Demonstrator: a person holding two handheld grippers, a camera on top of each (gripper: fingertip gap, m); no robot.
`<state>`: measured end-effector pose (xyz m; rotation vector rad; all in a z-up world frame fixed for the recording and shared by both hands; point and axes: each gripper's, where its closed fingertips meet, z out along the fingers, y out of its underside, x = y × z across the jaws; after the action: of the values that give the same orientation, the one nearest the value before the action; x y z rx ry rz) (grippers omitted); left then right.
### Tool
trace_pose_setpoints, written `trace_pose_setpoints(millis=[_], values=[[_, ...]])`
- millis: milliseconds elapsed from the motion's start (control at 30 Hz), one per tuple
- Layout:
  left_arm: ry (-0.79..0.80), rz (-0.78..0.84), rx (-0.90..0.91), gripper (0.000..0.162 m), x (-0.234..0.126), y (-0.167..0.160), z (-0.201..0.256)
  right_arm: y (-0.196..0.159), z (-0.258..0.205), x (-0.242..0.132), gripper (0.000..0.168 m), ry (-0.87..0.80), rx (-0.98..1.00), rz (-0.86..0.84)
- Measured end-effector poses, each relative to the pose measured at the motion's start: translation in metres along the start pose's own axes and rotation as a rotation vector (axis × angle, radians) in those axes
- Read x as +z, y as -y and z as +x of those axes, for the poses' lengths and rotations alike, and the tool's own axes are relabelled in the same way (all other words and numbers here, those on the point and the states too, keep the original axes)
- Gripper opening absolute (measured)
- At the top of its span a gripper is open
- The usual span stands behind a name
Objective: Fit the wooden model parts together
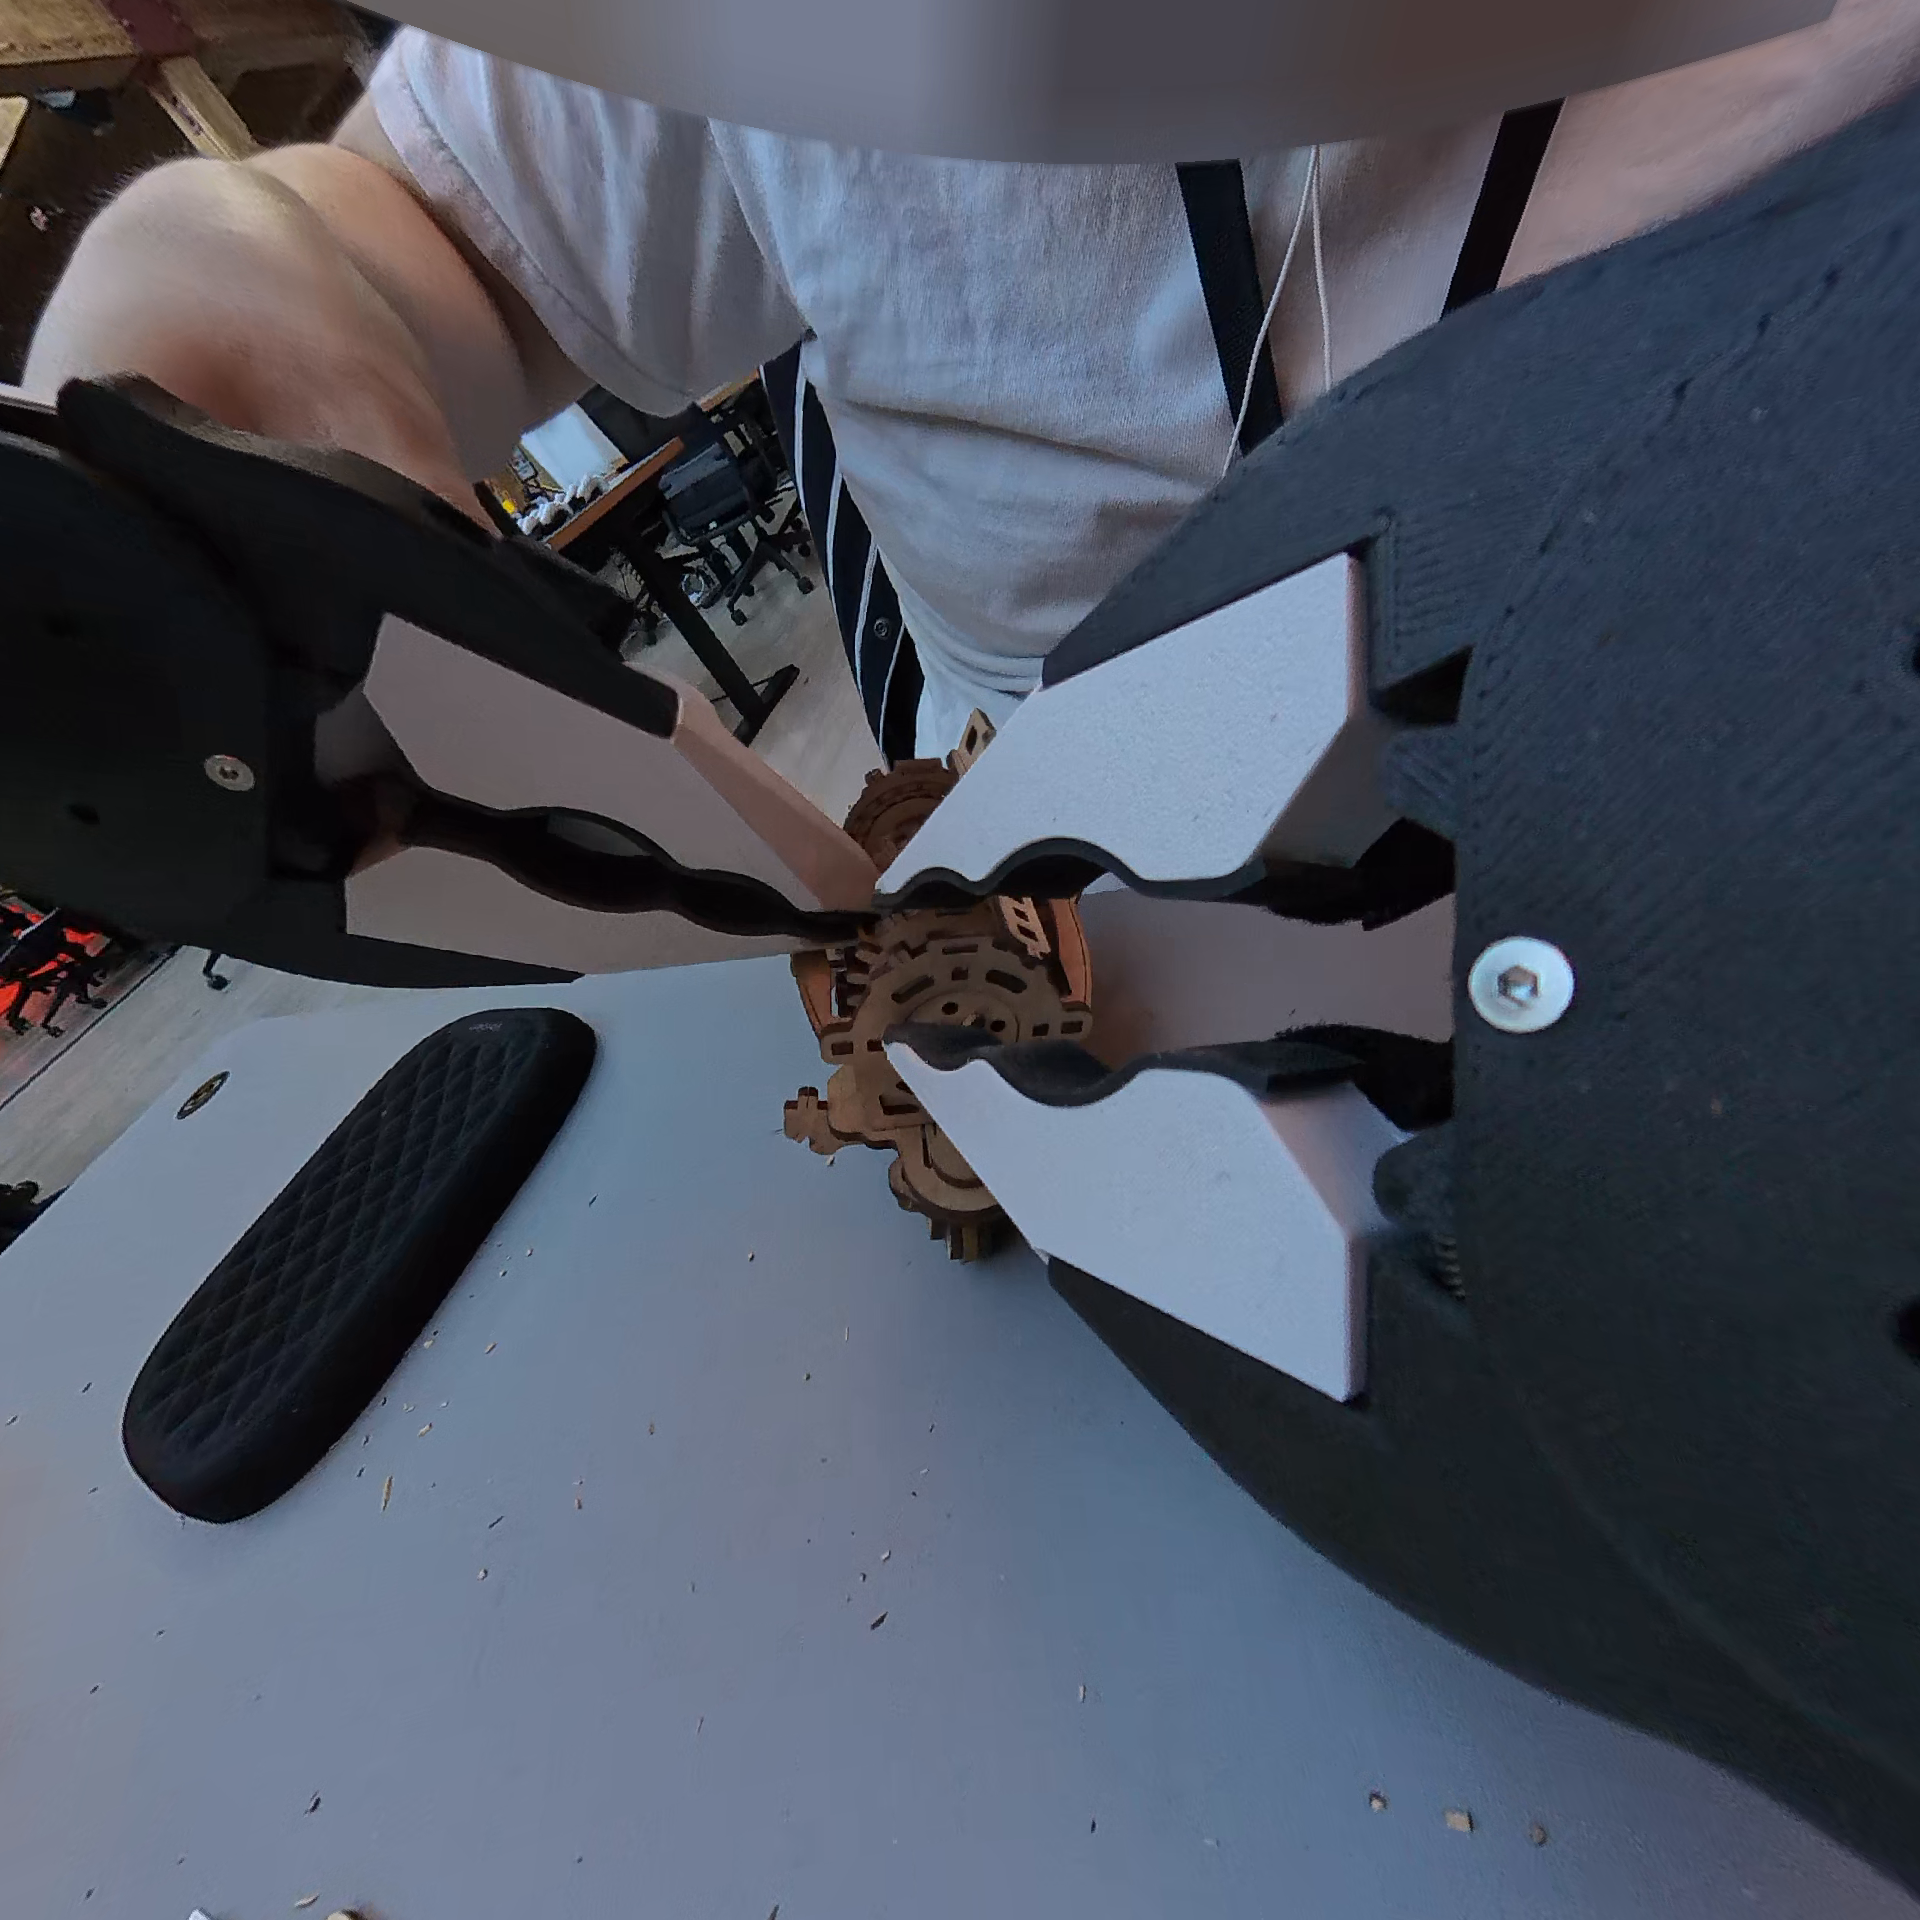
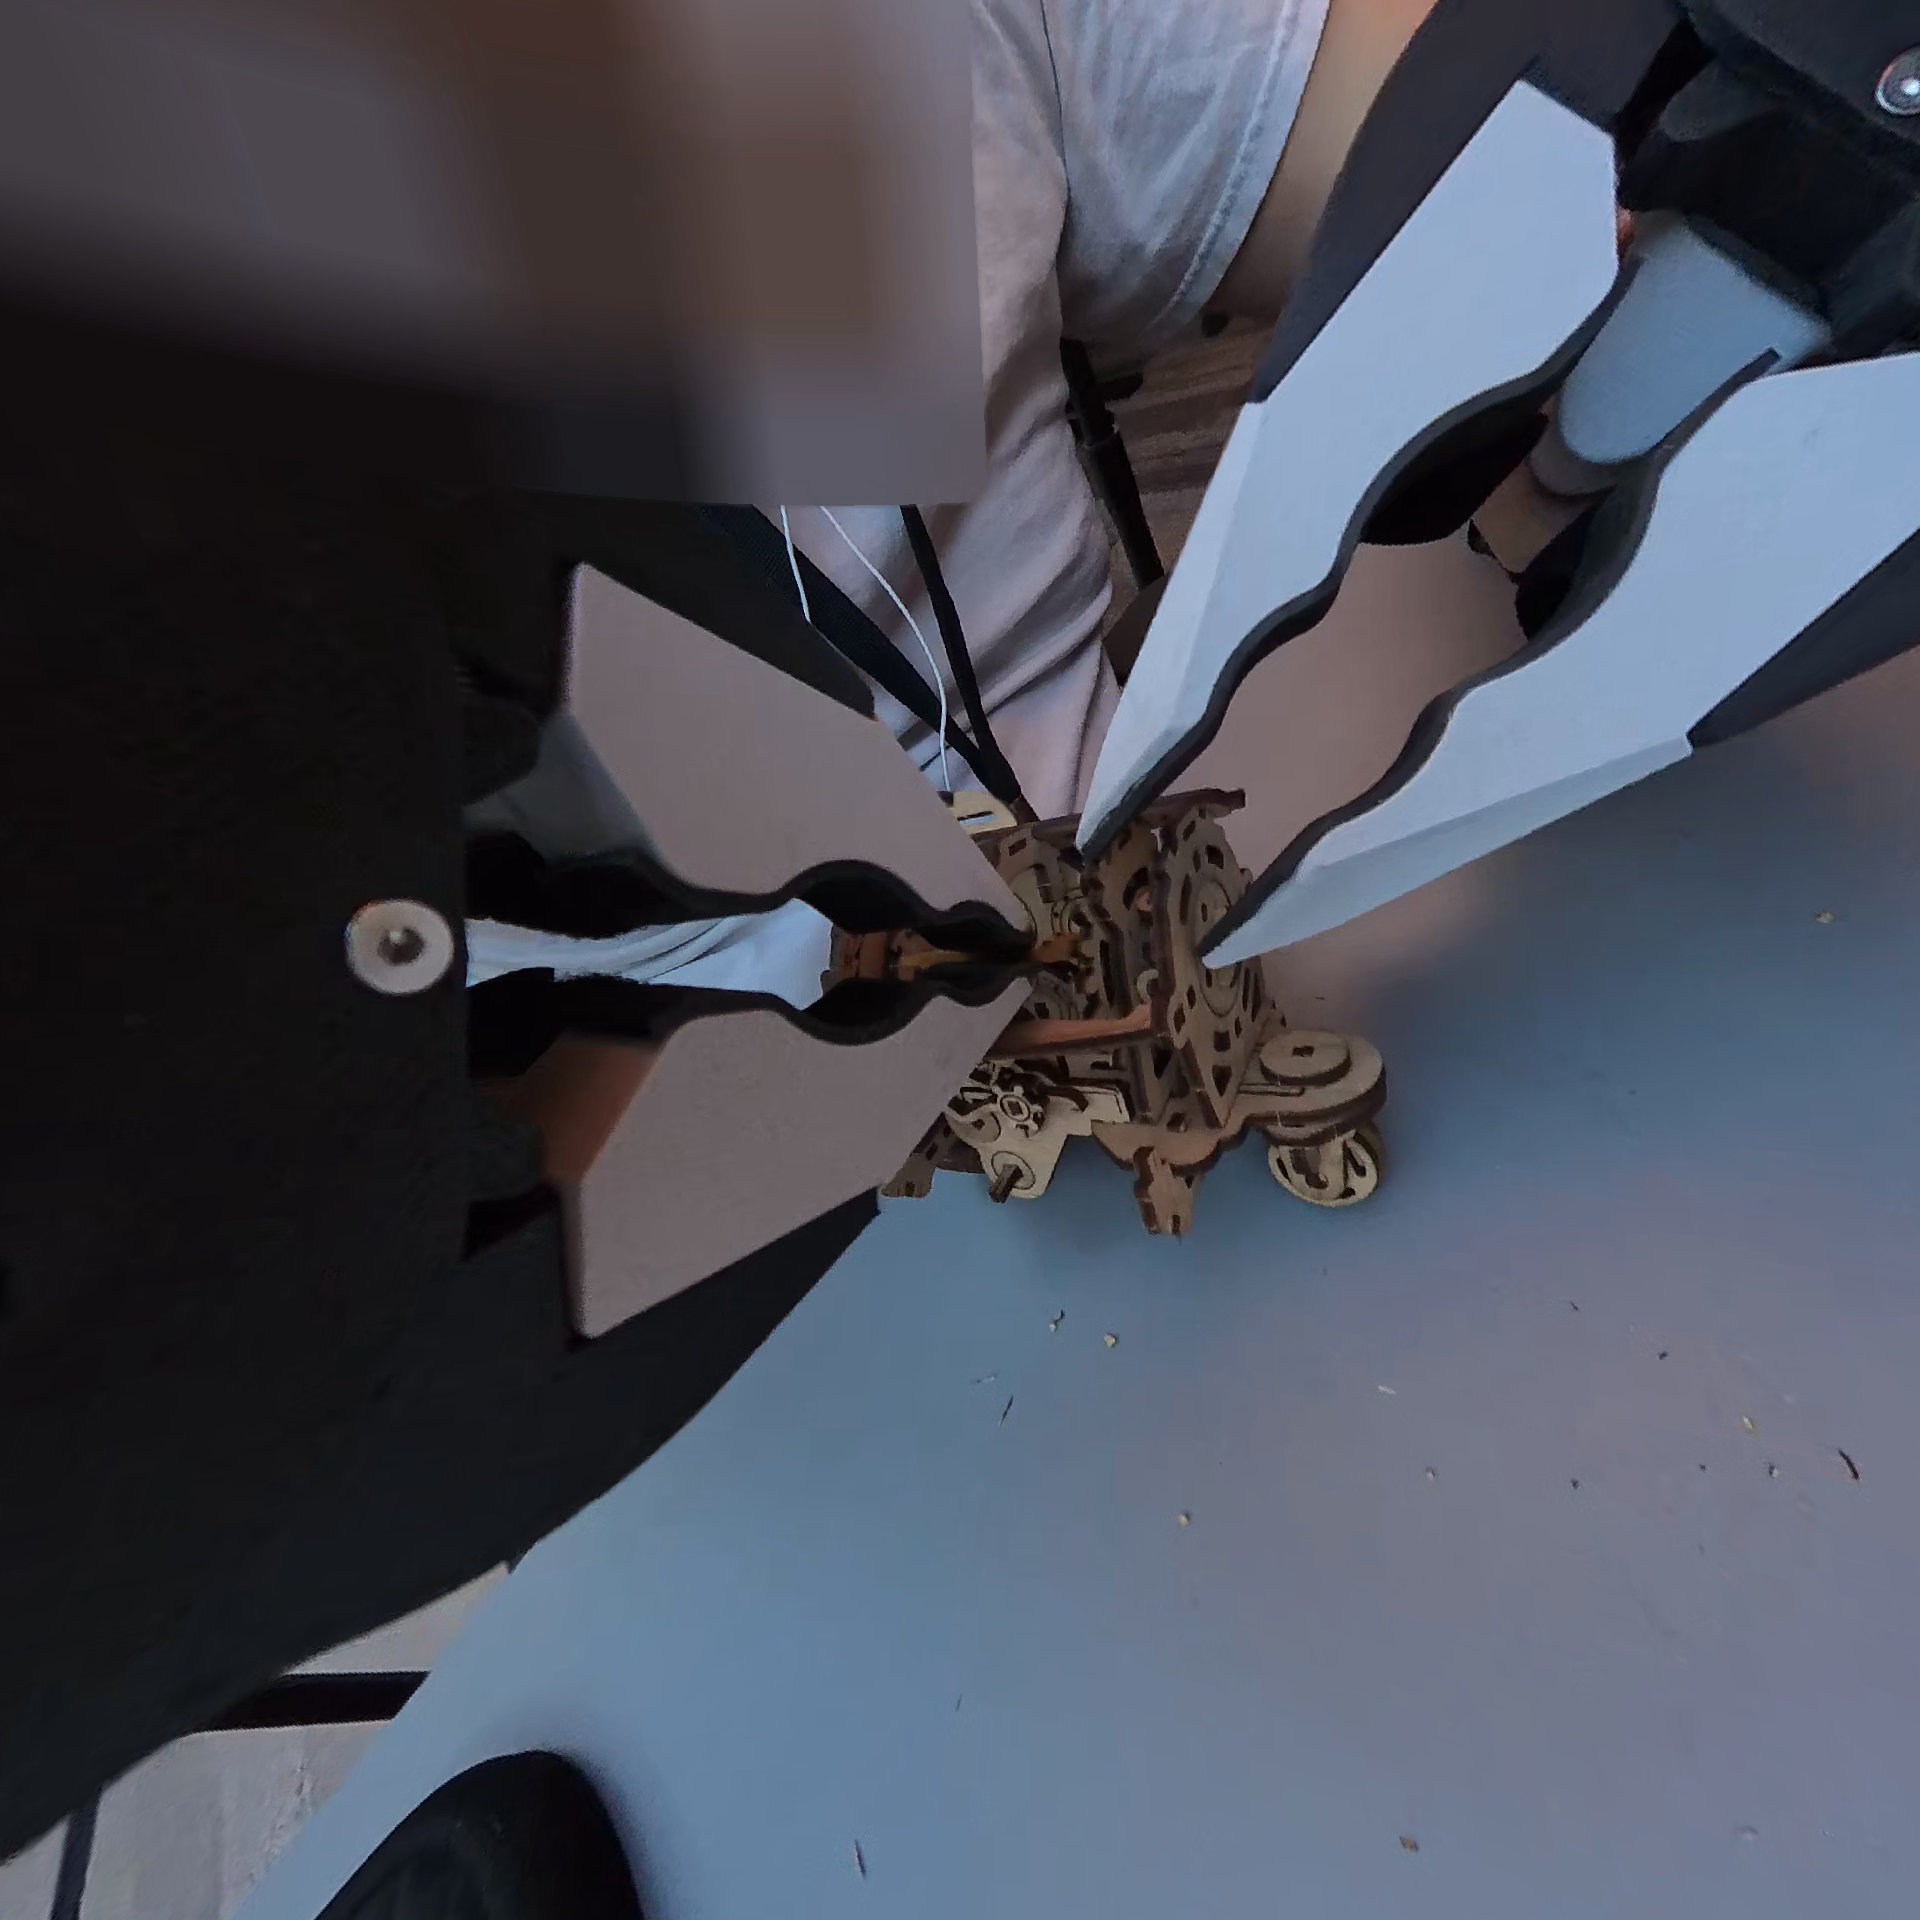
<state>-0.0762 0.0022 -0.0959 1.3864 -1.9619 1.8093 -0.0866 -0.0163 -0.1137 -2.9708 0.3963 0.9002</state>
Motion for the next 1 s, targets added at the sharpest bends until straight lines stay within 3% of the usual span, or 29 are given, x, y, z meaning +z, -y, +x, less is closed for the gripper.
trace_pose_setpoints(millis=[467, 1000], values=[[0.023, 0.013, -0.002, 0.018, 0.0021, -0.0007, 0.0011, -0.0046, 0.0008, 0.0006, 0.000, -0.025, 0.158, -0.098], [0.018, 0.014, -0.005, 0.017, 0.0028, -0.0010, 0.0007, -0.0022, 0.0012, 0.0041, 0.000, -0.029, 0.148, -0.018]])
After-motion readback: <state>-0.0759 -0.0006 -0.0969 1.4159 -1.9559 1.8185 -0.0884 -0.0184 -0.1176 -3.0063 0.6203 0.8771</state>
